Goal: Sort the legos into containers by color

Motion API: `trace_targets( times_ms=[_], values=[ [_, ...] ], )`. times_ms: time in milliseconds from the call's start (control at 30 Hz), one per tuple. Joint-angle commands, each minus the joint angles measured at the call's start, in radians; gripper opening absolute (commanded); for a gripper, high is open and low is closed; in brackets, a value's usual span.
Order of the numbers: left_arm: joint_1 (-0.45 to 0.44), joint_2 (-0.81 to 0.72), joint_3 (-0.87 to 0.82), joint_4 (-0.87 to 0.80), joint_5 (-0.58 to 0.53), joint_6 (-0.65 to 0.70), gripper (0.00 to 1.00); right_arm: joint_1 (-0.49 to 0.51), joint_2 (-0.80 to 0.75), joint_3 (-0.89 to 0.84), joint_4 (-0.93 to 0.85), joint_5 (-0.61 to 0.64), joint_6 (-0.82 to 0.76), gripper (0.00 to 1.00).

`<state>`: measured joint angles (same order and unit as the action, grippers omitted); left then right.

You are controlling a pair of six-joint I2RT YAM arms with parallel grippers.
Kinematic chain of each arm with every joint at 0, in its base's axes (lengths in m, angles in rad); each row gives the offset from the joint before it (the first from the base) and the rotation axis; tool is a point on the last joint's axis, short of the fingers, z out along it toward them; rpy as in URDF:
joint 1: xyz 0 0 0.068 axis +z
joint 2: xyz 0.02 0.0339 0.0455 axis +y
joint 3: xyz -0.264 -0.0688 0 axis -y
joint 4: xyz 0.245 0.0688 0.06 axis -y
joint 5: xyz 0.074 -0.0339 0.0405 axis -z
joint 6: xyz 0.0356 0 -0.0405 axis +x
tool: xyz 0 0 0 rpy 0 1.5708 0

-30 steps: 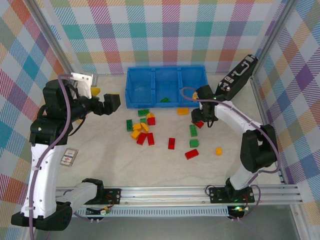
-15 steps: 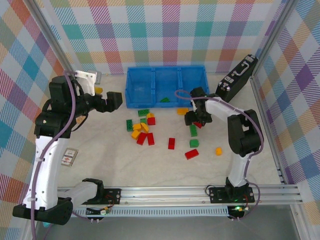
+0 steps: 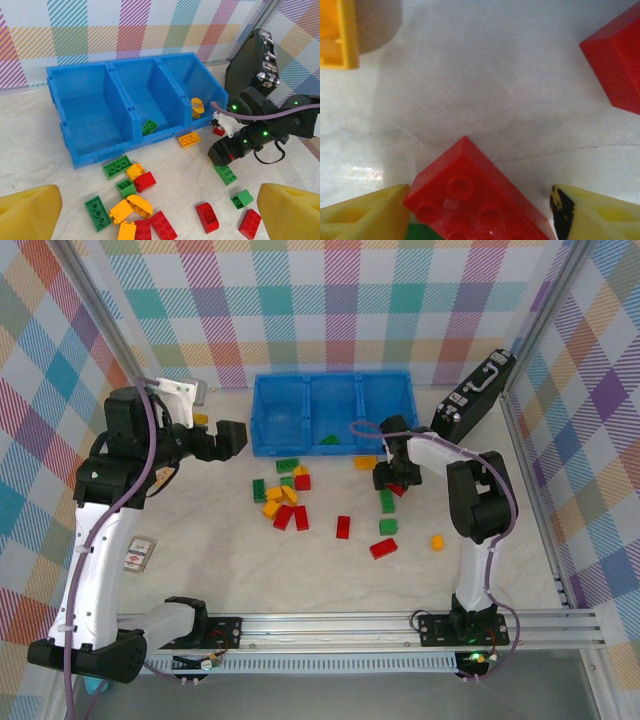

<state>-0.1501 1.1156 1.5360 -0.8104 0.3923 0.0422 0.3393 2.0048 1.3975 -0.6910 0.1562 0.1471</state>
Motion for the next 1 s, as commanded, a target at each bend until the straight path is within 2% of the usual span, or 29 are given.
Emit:
trace_targets(
  times_ms=[0,267,400,567,700,767,967],
  values=[
    [-0.016,0.000,0.036,-0.009,0.006,0.012,1.00,-0.008,0.015,0.031,-0.009,0.009,0.000,0.67],
    [-0.016,-0.003,0.035,-0.010,0.005,0.015,1.00,-0.007,-0.001,-0.016,-0.020,0.014,0.025,0.40],
    [-0.016,-0.017,0.027,-0.006,-0.003,0.019,1.00,-0.005,-0.024,-0.041,-0.023,0.006,0.041,0.33],
    [-0.016,-0.036,0.031,-0.019,-0.035,0.036,1.00,0.001,-0.206,-0.084,-0.007,-0.030,0.043,0.31],
    [-0.016,-0.051,0.042,-0.025,-0.057,0.045,1.00,0.036,-0.323,0.026,-0.024,-0.059,0.013,0.30],
    [-0.016,-0.060,0.042,-0.031,-0.070,0.050,1.00,0.086,-0.340,0.110,0.017,-0.109,-0.067,0.30],
    [-0.016,-0.090,0.056,-0.058,-0.136,0.073,1.00,0.196,-0.185,0.430,0.131,-0.156,-0.179,0.28]
  ],
)
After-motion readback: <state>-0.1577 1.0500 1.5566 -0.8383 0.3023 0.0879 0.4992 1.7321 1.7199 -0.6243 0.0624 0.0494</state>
